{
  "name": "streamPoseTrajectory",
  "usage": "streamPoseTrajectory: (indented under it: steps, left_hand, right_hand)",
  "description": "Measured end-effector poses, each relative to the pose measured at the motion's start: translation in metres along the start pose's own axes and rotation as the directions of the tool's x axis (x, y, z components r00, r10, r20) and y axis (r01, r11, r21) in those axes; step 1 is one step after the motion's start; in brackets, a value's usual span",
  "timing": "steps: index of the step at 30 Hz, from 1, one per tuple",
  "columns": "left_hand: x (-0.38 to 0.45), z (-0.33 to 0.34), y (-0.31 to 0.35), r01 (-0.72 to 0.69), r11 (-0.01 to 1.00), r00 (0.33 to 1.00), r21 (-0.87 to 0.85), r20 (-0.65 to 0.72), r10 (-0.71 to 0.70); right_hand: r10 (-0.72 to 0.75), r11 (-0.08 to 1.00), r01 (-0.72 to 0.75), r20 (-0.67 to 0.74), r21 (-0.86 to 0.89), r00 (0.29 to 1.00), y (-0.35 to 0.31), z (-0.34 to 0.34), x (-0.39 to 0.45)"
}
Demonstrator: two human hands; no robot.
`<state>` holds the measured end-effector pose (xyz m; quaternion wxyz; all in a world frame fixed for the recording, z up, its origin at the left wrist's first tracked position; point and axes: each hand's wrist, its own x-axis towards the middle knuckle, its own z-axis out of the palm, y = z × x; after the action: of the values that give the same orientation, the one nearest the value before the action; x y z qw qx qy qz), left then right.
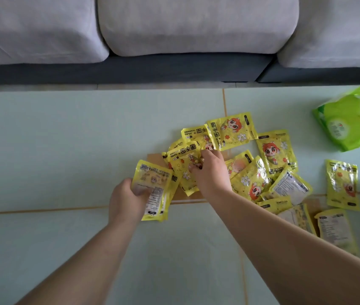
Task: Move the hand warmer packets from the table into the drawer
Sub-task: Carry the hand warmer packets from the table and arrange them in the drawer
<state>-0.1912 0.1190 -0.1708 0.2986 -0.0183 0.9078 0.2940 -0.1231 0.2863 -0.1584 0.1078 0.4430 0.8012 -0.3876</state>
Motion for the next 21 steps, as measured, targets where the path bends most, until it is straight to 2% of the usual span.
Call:
streamPoseTrajectory:
  steps: [5, 21]
  left_hand:
    - [0.0, -0.001, -0.01, 0.0, 1.0, 1.0, -0.007, 0.009, 0.0]
    - [-0.005, -0.006, -0.027, 0.054, 0.979, 0.999, -0.198, 0.012, -0.052]
  right_hand:
    - [-0.033, 0.984, 0.028, -0.025, -0.173, 0.999, -0.003, 0.007, 0.003]
    - [0.021, 0.988, -0.024, -0.026, -0.153, 0.999, -0.012, 0.026, 0.001]
